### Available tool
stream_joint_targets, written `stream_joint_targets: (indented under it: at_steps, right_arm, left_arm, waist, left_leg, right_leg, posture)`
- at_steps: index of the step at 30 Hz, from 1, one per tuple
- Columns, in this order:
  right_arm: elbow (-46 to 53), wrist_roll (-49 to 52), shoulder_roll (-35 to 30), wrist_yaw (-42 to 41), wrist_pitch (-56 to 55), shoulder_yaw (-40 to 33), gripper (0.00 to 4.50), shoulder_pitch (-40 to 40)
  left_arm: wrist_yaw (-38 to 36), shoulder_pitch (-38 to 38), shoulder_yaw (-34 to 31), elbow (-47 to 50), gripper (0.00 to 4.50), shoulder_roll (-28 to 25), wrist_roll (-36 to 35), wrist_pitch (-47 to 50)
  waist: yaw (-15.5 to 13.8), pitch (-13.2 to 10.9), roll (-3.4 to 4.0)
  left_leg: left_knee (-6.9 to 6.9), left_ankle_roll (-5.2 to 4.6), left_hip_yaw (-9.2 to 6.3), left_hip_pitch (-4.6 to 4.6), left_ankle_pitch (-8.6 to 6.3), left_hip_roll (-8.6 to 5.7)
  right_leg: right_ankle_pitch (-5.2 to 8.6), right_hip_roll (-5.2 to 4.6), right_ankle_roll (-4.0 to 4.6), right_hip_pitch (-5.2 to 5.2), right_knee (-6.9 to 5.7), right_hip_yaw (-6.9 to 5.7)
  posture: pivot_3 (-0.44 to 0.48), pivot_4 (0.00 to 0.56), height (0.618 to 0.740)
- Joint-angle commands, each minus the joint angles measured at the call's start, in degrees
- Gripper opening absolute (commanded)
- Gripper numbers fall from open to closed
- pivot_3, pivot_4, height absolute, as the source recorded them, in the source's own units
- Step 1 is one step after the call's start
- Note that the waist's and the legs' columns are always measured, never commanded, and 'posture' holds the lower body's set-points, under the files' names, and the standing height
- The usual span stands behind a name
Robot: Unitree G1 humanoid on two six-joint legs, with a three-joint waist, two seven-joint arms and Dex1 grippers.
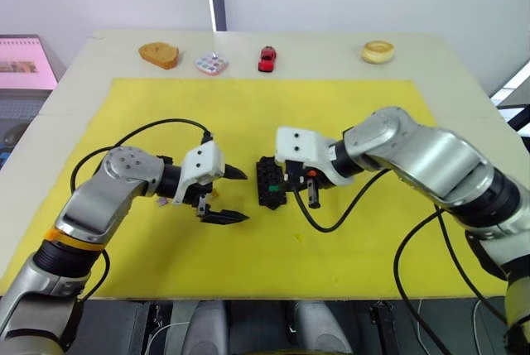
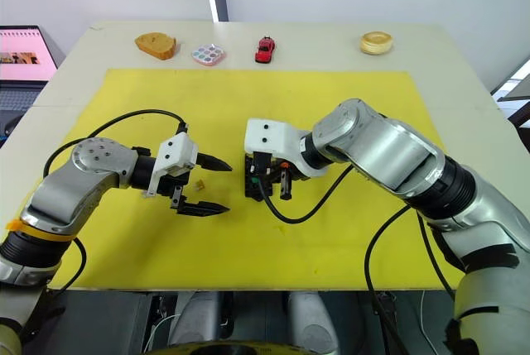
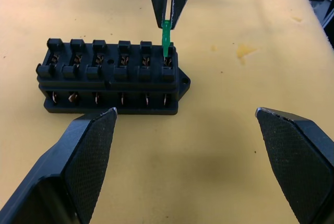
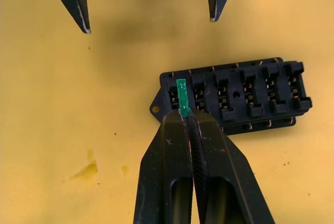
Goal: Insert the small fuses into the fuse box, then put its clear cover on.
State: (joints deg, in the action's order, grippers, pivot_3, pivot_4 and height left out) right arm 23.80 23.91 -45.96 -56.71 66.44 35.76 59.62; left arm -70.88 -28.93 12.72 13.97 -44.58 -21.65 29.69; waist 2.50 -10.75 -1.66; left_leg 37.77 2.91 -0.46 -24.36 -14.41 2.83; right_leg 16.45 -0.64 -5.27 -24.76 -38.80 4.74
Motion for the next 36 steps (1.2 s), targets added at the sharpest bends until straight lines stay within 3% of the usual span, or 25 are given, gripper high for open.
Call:
stream_joint_targets:
  at_steps: [1, 36]
  right_arm:
    - [0.46, -0.70, 0.32, -0.96, -1.02, -0.78, 0.00, 0.15]
    - [-0.51, -6.93, 1.42, -3.06, -4.42, 1.12, 0.00, -3.09]
  left_arm:
    - [-0.01, 0.12, 0.00, 1.58, 4.46, -0.10, 0.20, -0.38]
    - [0.31, 0.78, -0.57, 2.29, 4.46, -0.16, 0.65, -0.05]
  waist:
    - [0.02, 0.00, 0.00]
    - [0.03, 0.00, 0.00]
  left_leg:
    - [0.04, 0.00, 0.00, 0.00, 0.00, 0.00]
    - [0.19, -0.04, -0.02, 0.00, -0.02, 0.00]
  right_leg:
    - [0.00, 0.00, 0.00, 0.00, -0.05, 0.00]
    - [0.01, 0.01, 0.00, 0.00, -0.23, -0.01]
  posture:
    - [0.000, 0.150, 0.740]
    - [0.000, 0.150, 0.740]
